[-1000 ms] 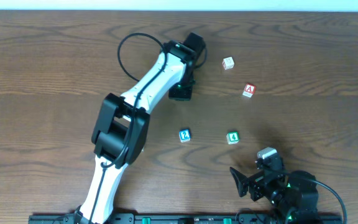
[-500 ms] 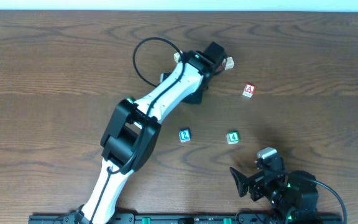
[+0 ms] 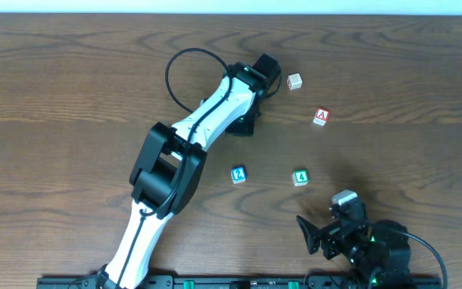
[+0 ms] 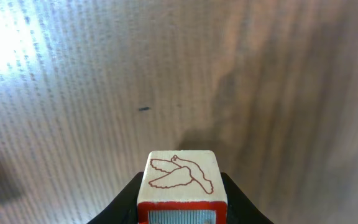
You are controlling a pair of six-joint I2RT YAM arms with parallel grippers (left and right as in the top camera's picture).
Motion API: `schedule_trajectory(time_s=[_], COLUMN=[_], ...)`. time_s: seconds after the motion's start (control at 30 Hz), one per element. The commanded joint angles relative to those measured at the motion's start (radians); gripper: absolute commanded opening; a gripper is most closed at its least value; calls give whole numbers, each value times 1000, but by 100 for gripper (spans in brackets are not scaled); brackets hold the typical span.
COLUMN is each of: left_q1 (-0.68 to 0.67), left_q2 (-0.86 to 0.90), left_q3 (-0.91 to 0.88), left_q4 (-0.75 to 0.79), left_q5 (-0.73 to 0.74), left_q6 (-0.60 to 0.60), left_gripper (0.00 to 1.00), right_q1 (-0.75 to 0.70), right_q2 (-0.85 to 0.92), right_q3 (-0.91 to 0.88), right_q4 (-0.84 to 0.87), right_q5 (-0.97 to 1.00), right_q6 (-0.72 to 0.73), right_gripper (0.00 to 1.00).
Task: Spell out Ai2
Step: 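Carry the red 'I' block right toward the table center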
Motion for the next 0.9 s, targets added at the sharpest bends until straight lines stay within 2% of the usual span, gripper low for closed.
schedule_trajectory(time_s=[0.0,0.37,0.43,0.5,0.6,0.77,0.87], left_q1=[-1,-1,-1,-1,-1,-1,-1], left_q2=[22,31,33,34,34,34,34], left_q3=[15,13,13,13,13,13,13], left_q4=[-16,-1,2,6,14,14,14], left_q5=[12,12,12,12,12,12,12], left_q6=[-60,-60,-60,-60,-60,-60,-60], left_gripper=[6,7,14,26,32,48,49], right_q1=[-9,-9,-9,-9,-9,-9,-9], right_q2=[-5,-5,-5,-5,-5,-5,-5], right_q3=[-5,-5,-5,-5,-5,-5,-5], right_q4=[-2,-2,-2,-2,-2,-2,-2], right_q5=[-10,-10,-10,-10,-10,-10,-10], right_q6=[13,13,13,13,13,13,13], right_gripper=[99,99,99,99,99,99,99])
